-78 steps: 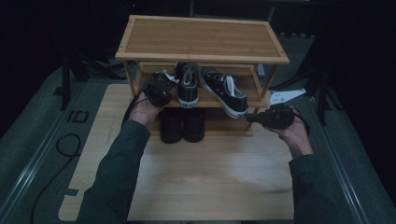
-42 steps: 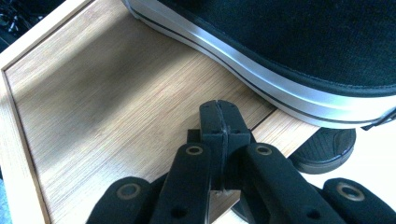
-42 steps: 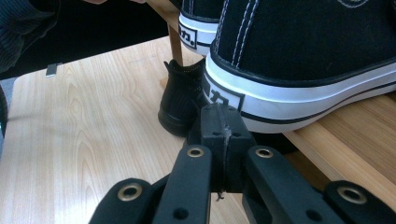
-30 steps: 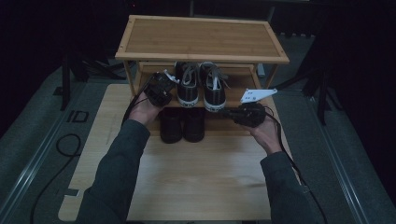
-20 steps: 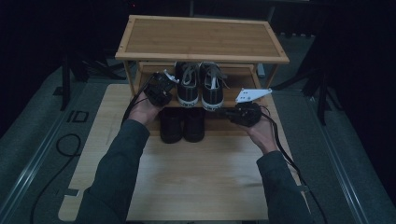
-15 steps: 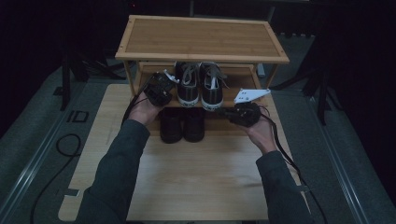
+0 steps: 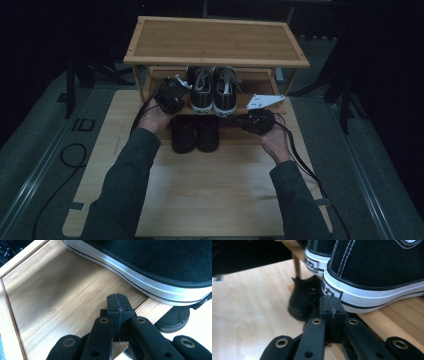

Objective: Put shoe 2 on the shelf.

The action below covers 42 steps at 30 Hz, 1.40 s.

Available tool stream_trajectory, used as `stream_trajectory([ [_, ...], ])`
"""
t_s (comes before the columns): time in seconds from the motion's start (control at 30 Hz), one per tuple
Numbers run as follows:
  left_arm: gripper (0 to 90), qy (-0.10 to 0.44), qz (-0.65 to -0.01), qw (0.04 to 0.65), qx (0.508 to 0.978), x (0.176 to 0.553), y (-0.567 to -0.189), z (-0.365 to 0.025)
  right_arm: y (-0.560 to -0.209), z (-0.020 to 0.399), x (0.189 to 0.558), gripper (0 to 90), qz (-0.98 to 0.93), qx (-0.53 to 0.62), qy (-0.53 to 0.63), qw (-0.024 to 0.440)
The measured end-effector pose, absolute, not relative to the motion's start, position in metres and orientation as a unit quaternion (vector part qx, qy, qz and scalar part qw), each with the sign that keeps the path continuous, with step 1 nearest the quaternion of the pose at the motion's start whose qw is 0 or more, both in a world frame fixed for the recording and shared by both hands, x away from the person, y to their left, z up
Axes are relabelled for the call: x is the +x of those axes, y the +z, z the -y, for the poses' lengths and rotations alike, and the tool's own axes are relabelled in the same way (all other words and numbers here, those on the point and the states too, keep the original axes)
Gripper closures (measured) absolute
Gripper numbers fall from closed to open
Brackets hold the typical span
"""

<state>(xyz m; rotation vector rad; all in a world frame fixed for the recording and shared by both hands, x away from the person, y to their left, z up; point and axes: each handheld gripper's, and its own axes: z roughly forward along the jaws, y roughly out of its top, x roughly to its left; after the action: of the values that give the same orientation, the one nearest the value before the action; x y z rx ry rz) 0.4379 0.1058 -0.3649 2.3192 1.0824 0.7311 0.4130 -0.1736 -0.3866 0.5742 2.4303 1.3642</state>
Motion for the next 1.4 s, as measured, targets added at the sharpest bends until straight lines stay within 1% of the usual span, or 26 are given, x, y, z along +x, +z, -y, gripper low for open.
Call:
stream_trajectory([
  [0.47, 90.0, 0.268, -0.397, 0.237, 0.845, 0.438, -0.365, -0.105, -0.389, 0.17, 0.417, 90.0, -0.844, 0.207, 0.471, 0.152],
  [0.57, 90.0, 0.269, -0.397, 0.238, 0.845, 0.438, -0.365, -0.105, -0.39, 0.169, 0.418, 90.0, -0.843, 0.214, 0.466, 0.162],
  [0.97, 90.0, 0.268, -0.399, 0.239, 0.844, 0.437, -0.365, -0.105, -0.393, 0.169, 0.42, 90.0, -0.843, 0.216, 0.47, 0.148],
  [1.4, 90.0, 0.262, -0.401, 0.253, 0.84, 0.438, -0.366, -0.109, -0.403, 0.19, 0.417, 90.0, -0.851, 0.218, 0.461, 0.128],
])
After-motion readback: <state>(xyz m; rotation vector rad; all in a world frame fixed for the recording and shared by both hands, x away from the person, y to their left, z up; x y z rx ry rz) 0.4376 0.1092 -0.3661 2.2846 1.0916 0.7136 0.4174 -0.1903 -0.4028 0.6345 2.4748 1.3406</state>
